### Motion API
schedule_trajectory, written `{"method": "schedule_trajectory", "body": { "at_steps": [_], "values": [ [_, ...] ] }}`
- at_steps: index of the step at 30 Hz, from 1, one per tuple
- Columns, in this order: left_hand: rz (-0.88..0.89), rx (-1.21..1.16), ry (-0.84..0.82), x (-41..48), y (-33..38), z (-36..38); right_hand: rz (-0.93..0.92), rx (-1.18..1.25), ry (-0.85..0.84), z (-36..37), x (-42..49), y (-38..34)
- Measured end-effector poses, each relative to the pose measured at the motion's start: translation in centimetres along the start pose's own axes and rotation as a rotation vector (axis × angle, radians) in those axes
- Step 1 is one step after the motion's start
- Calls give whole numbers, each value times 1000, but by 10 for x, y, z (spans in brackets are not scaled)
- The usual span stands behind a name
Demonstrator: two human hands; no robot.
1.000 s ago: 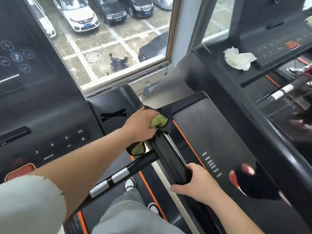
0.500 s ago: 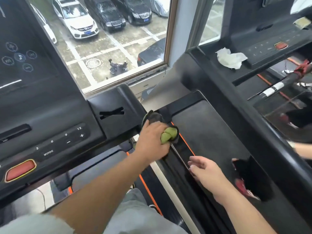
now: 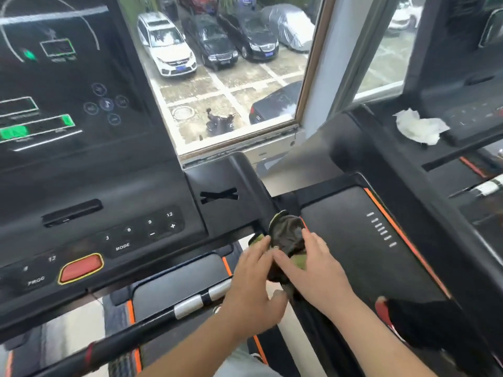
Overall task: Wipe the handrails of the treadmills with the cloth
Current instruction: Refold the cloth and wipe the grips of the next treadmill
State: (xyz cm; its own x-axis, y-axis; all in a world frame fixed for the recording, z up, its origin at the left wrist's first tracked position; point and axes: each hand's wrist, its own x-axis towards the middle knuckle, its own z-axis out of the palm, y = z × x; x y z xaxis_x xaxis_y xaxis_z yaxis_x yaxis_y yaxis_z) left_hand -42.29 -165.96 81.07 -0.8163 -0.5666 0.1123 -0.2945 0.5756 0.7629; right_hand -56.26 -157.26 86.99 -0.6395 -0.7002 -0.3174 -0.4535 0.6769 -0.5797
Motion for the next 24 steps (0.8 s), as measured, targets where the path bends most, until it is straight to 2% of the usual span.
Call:
{"method": "schedule_trajectory", "body": {
  "at_steps": [3, 5, 8, 12, 15, 17, 21, 24],
  "values": [
    [-167, -61, 132, 4, -17, -16, 18, -354, -28, 13, 19, -10],
    [-229, -66, 101, 15, -19, -26, -6, -434, 87, 23, 33, -18],
    [-327, -67, 89, 23, -24, -36, 14, -383, 154, 28, 66, -33],
    [-356, -69, 107, 28, -29, -41, 42, -179, 83, 23, 117, -49],
    [-373, -97, 106, 28, -32, -41, 47, -102, 50, 18, 119, -53],
    [-388, -134, 125, 27, -35, -40, 9, -165, 66, 16, 97, -47],
    [-400, -172, 178, 27, -37, -42, -156, -489, 88, 30, 47, -23],
    [-372, -184, 191, 32, -35, -48, -220, -435, 206, 40, 59, -12]
  ]
}}
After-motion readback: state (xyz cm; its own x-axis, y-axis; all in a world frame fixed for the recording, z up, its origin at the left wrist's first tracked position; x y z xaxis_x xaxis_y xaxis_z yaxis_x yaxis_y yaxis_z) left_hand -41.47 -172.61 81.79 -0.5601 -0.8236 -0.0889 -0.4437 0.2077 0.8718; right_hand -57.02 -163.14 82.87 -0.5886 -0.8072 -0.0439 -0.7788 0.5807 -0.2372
